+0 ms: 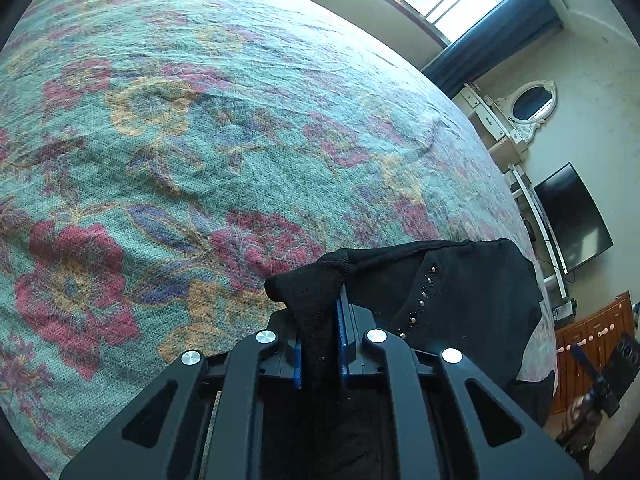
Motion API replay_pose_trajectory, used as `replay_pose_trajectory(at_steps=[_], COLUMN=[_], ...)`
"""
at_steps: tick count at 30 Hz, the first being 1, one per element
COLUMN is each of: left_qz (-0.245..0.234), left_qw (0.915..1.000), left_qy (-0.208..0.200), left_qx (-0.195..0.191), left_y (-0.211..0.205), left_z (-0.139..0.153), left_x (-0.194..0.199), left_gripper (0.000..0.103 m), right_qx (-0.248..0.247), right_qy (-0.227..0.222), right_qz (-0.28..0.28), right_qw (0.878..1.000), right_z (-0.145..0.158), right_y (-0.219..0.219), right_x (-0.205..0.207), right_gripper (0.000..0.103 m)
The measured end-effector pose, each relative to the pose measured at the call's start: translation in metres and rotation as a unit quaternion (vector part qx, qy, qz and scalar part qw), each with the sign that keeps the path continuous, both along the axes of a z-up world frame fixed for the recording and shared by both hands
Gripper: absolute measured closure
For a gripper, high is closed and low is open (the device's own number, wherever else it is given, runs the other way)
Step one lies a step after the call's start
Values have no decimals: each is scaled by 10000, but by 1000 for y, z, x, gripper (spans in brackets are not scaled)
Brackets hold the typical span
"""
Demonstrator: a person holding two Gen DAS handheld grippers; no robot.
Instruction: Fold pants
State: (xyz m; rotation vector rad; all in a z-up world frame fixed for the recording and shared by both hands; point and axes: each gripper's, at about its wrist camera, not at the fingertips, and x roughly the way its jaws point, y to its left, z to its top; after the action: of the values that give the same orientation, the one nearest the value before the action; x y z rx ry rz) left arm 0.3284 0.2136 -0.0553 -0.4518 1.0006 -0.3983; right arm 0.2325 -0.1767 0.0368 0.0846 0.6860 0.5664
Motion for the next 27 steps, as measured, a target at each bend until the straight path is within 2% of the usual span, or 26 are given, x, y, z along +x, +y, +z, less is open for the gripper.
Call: replay_pose_trajectory(at_steps=[2, 3, 5, 6, 7, 8, 9, 12, 14, 15, 16, 17, 18, 20, 21, 24, 27], left_qz=[47, 78, 136, 157, 179, 190, 197, 178, 139, 124, 103, 85, 73, 105, 153, 356, 438], left_qw=[10000, 9999, 9998, 9998, 9997, 9997, 9997, 9998, 9999, 9999, 9999, 9999, 9999, 9999, 9998, 9984, 9971], left_qy=[55, 67, 91, 90, 83, 72, 57, 51, 80, 94, 102, 98, 86, 36, -13, -185, -373], left_qx=[9, -27, -79, -103, -122, -129, -127, -85, -53, -39, -15, 17, 32, -34, -109, -409, -498], left_y=[-1, 1, 3, 3, 4, 5, 5, 4, 4, 4, 3, 2, 2, 3, 5, 10, 11], left_z=[-6, -7, -10, -11, -12, -12, -12, -12, -12, -12, -11, -10, -9, -6, -5, 5, 20], left_x=[2, 2, 2, 2, 1, 0, 0, 0, 1, 2, 3, 3, 3, 3, 2, -3, -10], left_gripper=[91, 91, 91, 91, 91, 91, 91, 91, 91, 91, 91, 91, 91, 91, 91, 91, 91], right_qx=[-828, -1468, -2409, -2730, -2832, -2871, -3006, -3105, -3323, -3342, -3199, -2959, -2798, -2753, -2846, -2885, -2748], right_qy=[-565, -693, -405, -204, 11, 288, 529, 843, 900, 992, 1289, 1619, 1754, 1737, 1619, 1126, 426], right_qz=[467, 643, 956, 982, 1041, 1166, 1254, 1680, 1827, 1847, 1785, 1695, 1638, 1597, 1541, 1297, 923], right_qw=[9939, 9846, 9650, 9568, 9534, 9504, 9440, 9318, 9209, 9189, 9215, 9260, 9296, 9319, 9322, 9420, 9561], right_z=[9, 4, -16, -29, -40, -50, -62, -85, -100, -104, -107, -108, -107, -101, -97, -74, -40], right_y=[13, 24, 40, 46, 49, 52, 56, 68, 77, 78, 77, 73, 70, 71, 73, 72, 66], right_x=[45, 72, 124, 149, 168, 184, 199, 211, 214, 217, 223, 229, 230, 224, 219, 201, 171], right_gripper=[2, 2, 2, 7, 11, 23, 25, 24, 16, 16, 19, 28, 35, 72, 84, 90, 90])
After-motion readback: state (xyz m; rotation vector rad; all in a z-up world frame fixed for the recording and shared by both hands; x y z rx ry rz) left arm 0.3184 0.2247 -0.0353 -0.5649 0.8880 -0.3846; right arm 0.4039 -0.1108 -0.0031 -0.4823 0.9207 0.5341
